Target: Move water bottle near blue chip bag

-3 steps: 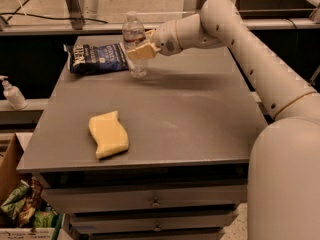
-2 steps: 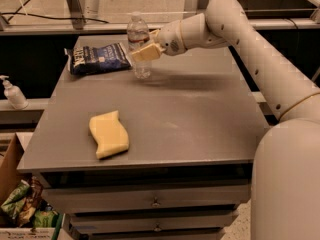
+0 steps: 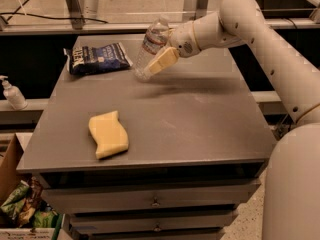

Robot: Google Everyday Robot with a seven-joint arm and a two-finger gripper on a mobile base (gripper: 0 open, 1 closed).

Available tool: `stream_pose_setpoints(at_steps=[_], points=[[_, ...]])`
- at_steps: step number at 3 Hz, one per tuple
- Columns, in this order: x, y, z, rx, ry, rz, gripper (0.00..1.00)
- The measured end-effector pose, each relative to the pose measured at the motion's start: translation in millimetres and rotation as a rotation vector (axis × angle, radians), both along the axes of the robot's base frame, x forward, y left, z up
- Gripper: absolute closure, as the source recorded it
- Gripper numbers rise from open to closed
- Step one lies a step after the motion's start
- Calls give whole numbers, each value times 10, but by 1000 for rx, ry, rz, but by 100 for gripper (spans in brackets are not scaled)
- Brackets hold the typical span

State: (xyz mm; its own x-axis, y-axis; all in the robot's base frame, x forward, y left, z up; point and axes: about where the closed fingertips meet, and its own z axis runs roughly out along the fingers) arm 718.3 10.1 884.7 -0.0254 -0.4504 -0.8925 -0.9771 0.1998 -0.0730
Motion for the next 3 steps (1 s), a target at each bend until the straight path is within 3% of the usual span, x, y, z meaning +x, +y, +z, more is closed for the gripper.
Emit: stream_pose_setpoints(at_steps=[2,3], points=[[-71,-102,-7,-25,8,4,0],[-165,39,-12,-38,14,47,0]])
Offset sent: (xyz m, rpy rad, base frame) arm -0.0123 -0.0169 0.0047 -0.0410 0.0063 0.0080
